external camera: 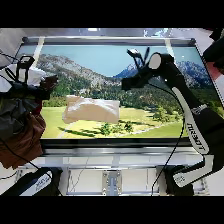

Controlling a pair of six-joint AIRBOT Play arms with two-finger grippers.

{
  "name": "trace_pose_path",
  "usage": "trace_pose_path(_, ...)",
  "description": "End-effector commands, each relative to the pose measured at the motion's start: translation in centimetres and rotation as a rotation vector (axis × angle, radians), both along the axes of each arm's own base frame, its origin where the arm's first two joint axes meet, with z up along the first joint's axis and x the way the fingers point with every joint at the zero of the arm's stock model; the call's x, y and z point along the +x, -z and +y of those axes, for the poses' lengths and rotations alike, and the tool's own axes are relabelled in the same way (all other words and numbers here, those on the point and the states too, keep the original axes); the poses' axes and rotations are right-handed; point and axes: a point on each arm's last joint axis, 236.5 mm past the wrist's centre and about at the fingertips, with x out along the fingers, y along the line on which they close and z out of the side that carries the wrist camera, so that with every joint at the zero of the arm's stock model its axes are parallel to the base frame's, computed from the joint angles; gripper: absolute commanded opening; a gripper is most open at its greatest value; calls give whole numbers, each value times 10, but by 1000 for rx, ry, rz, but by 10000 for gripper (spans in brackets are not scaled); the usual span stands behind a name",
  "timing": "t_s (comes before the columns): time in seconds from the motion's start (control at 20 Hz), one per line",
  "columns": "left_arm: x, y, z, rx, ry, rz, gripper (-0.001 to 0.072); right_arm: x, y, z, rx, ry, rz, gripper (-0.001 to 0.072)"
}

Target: Fold the shirts.

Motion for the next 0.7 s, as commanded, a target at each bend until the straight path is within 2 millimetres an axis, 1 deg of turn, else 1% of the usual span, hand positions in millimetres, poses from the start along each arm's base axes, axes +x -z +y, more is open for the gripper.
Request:
trace_pose_path(0.0,-1,8,-7,-38,-3,10,11,-1,59,-18,213,257,191,550)
trace_pose_path(0.1,-1,9,-7,-37,-5,7,11,-26,88,2,321,215,328,550)
trace_pose_path(0.15,1,9,-6,-37,-7,0,11,-35,99,12,355,198,373,550)
trace_pose_path(0.25,1,8,-6,-37,-8,-3,11,-43,116,31,398,177,415,550)
trace_pose_path(0.3,2,8,-6,-37,-8,-4,11,-44,120,43,424,159,414,550)
trace_pose_path(0.45,1,8,-6,-37,-8,-3,11,-45,119,80,493,132,396,550)
trace_pose_path(0.6,1,8,-6,-47,-24,0,11,-60,128,106,477,95,406,548)
trace_pose_path(0.65,1,8,-6,-53,-33,1,11,-64,130,112,470,81,403,527)
